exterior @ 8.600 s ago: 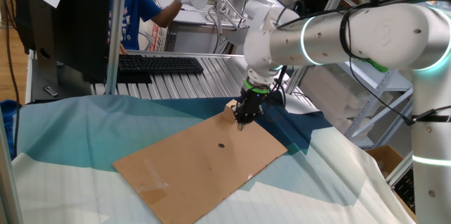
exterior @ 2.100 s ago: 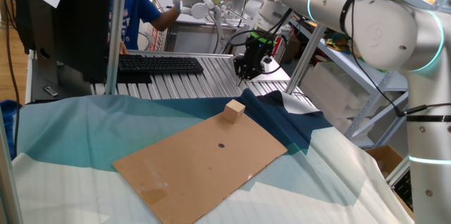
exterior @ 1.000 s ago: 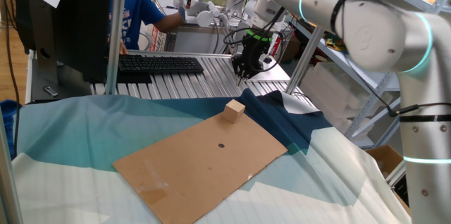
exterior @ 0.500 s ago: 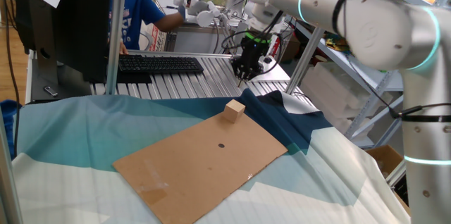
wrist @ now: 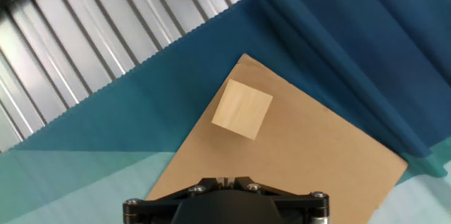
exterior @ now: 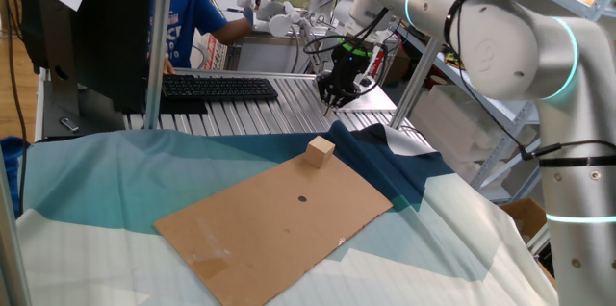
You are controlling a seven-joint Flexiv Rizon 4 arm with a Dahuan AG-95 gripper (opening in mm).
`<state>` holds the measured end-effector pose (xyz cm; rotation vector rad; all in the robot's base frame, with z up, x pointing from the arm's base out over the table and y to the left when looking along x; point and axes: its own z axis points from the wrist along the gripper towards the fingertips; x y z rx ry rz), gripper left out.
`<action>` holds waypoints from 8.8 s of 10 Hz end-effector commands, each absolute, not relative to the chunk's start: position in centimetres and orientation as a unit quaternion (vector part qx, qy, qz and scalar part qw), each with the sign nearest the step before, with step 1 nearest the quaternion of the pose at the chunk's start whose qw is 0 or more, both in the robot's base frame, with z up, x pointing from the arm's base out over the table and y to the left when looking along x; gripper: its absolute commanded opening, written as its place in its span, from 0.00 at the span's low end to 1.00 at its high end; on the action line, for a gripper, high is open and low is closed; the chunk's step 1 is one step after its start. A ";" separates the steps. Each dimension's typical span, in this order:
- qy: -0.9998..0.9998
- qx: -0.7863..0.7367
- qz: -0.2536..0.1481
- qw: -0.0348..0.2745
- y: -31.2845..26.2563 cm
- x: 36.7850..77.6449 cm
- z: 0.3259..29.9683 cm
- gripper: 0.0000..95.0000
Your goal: Grab the block and place it at the designated location
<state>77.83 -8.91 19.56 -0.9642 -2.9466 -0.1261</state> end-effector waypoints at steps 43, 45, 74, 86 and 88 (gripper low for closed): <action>-0.976 -0.211 -0.046 0.021 -9.1 79.5 19.6 0.00; -0.972 -0.231 -0.046 0.022 -9.1 79.5 19.6 0.00; -0.916 -0.397 -0.043 0.029 -9.0 79.5 19.5 0.00; -0.915 -0.399 -0.062 -0.003 -9.0 79.5 19.5 0.00; -0.914 -0.401 -0.061 -0.002 -9.0 79.5 19.5 0.00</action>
